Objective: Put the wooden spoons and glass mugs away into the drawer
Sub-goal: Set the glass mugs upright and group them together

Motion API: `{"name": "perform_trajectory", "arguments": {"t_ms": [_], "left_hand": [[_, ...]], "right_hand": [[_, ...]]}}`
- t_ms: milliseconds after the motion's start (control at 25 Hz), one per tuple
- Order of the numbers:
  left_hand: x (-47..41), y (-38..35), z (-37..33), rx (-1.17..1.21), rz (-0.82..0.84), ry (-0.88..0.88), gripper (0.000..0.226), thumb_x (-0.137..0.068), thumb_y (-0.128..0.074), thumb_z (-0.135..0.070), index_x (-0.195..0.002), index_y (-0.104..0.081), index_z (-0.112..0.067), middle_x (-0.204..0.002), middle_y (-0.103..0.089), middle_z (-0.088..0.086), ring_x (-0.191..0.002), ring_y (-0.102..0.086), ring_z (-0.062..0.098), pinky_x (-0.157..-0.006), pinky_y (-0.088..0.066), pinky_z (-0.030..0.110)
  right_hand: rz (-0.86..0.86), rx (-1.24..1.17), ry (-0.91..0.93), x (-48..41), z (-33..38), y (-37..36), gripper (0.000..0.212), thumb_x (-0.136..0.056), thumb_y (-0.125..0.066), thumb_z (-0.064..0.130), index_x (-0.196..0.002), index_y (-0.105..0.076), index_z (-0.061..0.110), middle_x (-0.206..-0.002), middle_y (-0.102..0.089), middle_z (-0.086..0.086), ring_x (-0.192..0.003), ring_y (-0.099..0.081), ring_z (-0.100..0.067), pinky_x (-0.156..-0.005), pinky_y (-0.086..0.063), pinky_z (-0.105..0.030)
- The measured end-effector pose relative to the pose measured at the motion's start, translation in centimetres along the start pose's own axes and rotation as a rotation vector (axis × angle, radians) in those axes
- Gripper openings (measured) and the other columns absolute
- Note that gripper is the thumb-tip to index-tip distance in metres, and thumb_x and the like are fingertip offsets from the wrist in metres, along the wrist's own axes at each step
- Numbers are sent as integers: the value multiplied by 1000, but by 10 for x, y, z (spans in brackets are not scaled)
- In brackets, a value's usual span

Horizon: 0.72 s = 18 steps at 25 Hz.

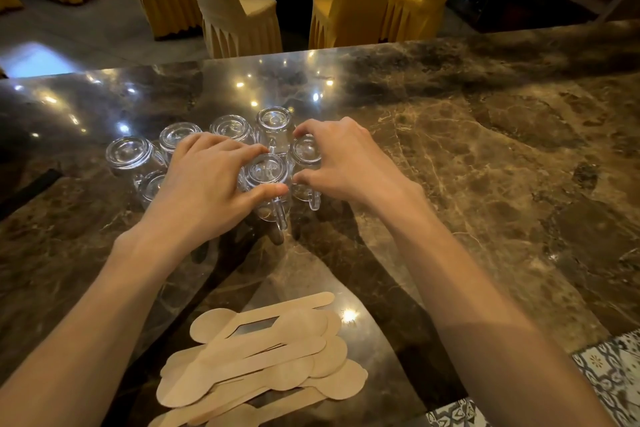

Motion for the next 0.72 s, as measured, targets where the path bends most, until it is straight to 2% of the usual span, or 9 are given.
{"name": "perform_trajectory", "arguments": {"t_ms": [80, 280, 440, 600, 720], "left_hand": [[-1, -2, 2, -3, 2, 0, 85, -68, -28, -79, -133, -50, -28, -132, -57, -1, -128, -42, 22, -109, -19, 40], [-4, -6, 3, -7, 40, 11, 88, -67, -25, -80, -135, -46, -29, -132, -56, 0, -128, -40, 22, -109, -18, 40], [0, -8, 2, -10, 17, 10, 88, -69, -24, -77, -136, -45, -26, -133, -55, 2, -129, -41, 21, -111, -17, 39], [8, -11, -1, 7, -29, -8, 83, -76, -25, -73, -139, -43, -23, -137, -52, 2, -132, -39, 20, -113, -11, 38], [11, -13, -2, 32, -48, 4, 80, -80, -27, -69, -143, -37, -21, -142, -47, 2, -138, -31, 18, -113, -4, 35]], "right_hand": [[0, 2, -3, -1, 0, -1, 64, -75, -76, 35, -131, -49, 21, -117, -63, -4, -120, -44, -23, -86, -42, -33], [26, 21, 12, -3, -1, -4, 61, -76, -73, 36, -130, -49, 20, -113, -64, -4, -116, -45, -23, -78, -35, -28], [31, 43, 11, 0, 0, -5, 63, -79, -71, 36, -134, -45, 19, -116, -64, -4, -118, -44, -25, -88, -44, -36], [-1, 69, 20, 3, 2, -6, 62, -81, -69, 35, -136, -43, 19, -118, -63, -3, -120, -44, -24, -91, -45, -40], [1, 86, 23, 6, 4, -6, 63, -84, -66, 32, -139, -39, 18, -127, -58, -2, -123, -42, -24, -95, -43, -39]]}}
Point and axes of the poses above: each hand's wrist, its own x-axis away from the middle knuckle, its own y-axis out of the back of the hand, z = x × y, the point moved 4 cm from there along -x, towards the middle knuckle
